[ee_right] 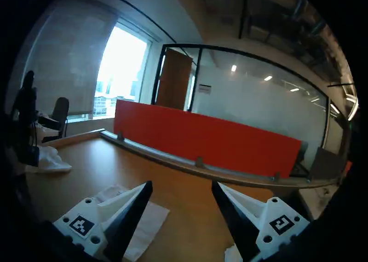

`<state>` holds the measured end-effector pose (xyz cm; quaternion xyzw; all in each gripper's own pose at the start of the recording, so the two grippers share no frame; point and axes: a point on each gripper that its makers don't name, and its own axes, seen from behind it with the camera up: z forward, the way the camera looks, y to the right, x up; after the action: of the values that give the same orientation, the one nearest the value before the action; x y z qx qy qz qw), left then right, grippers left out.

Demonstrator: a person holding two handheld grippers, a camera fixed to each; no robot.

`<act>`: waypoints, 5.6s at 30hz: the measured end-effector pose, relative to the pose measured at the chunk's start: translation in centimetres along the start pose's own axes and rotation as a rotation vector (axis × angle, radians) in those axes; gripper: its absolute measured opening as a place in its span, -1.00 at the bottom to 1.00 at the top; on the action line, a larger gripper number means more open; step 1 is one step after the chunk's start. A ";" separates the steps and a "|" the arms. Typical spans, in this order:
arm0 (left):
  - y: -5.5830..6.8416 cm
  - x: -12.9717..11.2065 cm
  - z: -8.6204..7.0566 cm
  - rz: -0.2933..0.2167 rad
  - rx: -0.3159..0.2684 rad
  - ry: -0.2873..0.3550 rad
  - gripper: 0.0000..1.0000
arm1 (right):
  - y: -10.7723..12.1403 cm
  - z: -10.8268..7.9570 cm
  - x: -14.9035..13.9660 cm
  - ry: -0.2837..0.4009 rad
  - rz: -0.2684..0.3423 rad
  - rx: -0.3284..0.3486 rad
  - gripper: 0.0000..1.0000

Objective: Fold towel

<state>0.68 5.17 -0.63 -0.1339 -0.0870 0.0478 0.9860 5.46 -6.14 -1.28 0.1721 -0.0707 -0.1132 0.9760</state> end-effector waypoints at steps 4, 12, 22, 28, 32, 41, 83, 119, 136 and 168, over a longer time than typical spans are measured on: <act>0.9 -0.6 0.0 0.026 -0.049 -0.027 0.94 | -1.1 0.2 -0.6 -0.032 -0.025 0.059 1.00; 1.8 -2.3 0.0 0.069 -0.097 -0.071 0.94 | -2.6 0.4 -2.3 -0.093 -0.071 0.140 1.00; 3.2 -5.3 0.0 0.088 -0.143 -0.118 0.93 | -4.9 0.3 -4.8 -0.153 -0.094 0.217 1.00; 4.6 -7.4 0.2 0.112 -0.182 -0.150 0.93 | -6.5 0.3 -7.0 -0.193 -0.092 0.257 1.00; 5.5 -9.0 0.4 0.124 -0.208 -0.176 0.93 | -7.2 0.4 -8.6 -0.217 -0.102 0.278 1.00; 6.4 -12.8 1.0 0.127 -0.232 -0.232 0.93 | -8.6 0.7 -12.6 -0.277 -0.110 0.312 1.00; 11.5 -28.5 2.6 0.158 -0.410 -0.575 0.93 | -12.6 -0.5 -29.2 -0.567 -0.098 0.460 0.98; 12.2 -29.6 2.5 0.206 -0.425 -0.637 0.55 | -13.6 -1.4 -30.3 -0.611 -0.094 0.532 -0.11; 12.2 -29.5 2.6 0.186 -0.390 -0.660 -0.63 | -13.5 -1.6 -30.3 -0.615 -0.072 0.518 -0.69; 12.5 -22.8 0.3 0.112 -0.390 -0.624 -0.74 | -12.5 -2.4 -23.2 -0.525 -0.053 0.499 -0.71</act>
<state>-22.62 14.60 -7.35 -0.3027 -0.3834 0.1227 0.8639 -18.91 -11.09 -10.18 0.3719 -0.3396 -0.1579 0.8494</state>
